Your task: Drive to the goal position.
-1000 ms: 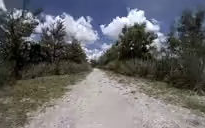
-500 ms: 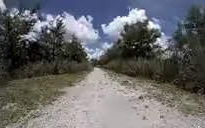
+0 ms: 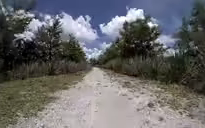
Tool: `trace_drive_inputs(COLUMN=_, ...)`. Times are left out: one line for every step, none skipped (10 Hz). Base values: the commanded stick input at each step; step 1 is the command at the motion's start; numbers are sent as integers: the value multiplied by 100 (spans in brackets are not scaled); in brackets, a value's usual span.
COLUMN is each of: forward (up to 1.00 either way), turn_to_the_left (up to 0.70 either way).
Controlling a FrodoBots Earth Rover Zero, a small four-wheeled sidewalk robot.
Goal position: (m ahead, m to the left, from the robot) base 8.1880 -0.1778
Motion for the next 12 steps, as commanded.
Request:
trace_drive_inputs(forward=70, turn_to_the_left=0)
trace_drive_inputs(forward=70, turn_to_the_left=0)
trace_drive_inputs(forward=70, turn_to_the_left=0)
trace_drive_inputs(forward=70, turn_to_the_left=0)
trace_drive_inputs(forward=70, turn_to_the_left=0)
trace_drive_inputs(forward=70, turn_to_the_left=0)
trace_drive_inputs(forward=70, turn_to_the_left=0)
trace_drive_inputs(forward=70, turn_to_the_left=0)
trace_drive_inputs(forward=70, turn_to_the_left=0)
trace_drive_inputs(forward=70, turn_to_the_left=0)
trace_drive_inputs(forward=70, turn_to_the_left=0)
trace_drive_inputs(forward=70, turn_to_the_left=0)
